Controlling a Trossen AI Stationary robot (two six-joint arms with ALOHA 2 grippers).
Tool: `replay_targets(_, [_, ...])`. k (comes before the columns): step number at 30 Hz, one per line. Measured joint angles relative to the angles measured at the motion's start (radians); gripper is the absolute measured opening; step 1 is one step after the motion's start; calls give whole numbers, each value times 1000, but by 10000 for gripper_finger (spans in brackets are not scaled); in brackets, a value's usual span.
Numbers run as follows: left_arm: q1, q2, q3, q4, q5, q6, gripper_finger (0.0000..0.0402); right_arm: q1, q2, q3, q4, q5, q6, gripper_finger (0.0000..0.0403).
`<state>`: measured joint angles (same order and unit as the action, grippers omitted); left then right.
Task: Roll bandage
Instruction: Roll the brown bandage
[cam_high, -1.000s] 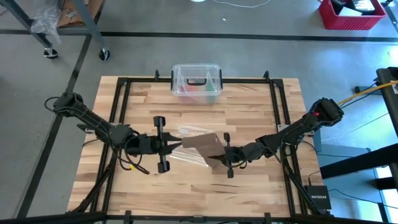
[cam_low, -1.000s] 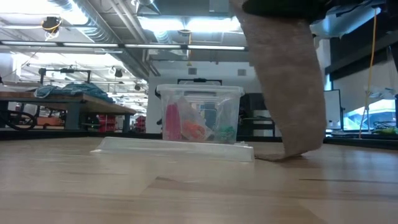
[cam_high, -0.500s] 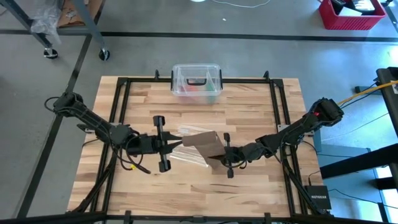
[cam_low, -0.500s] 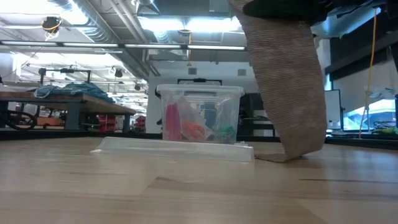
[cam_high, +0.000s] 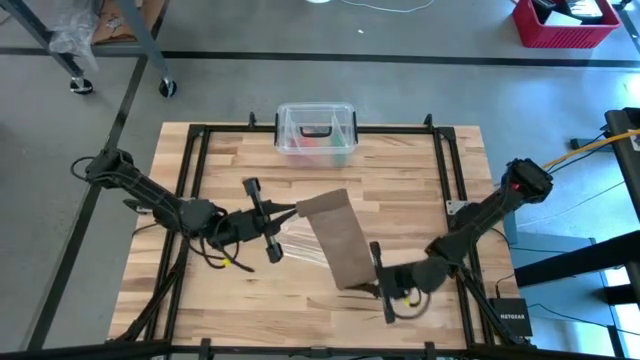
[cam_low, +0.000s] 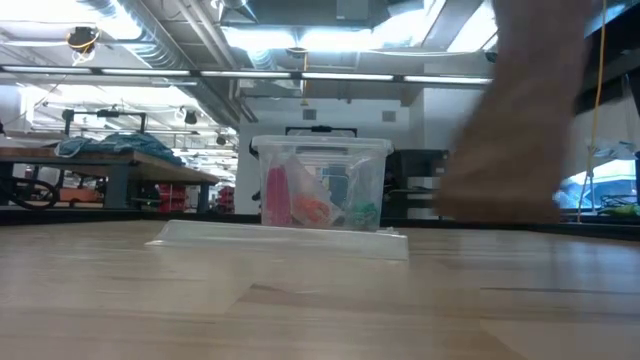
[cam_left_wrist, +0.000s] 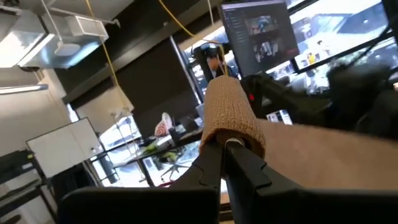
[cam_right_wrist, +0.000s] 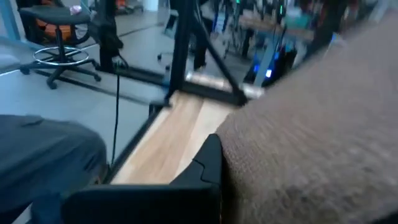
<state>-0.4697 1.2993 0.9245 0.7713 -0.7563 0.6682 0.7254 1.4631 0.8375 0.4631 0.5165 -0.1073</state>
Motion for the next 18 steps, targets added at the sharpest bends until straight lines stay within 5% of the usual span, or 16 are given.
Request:
replay_targets(4, [34,20,0,0,-16,-6,0,33,0,112,-109,4,-69,4])
replay_targets(9, [78,73,0,33,-154,-5,0,34,-1,225,-243,7,-134,5])
replay_targets(18, [96,159,0,36,-161,107,0,34,-1,427,-337,7,-381,5])
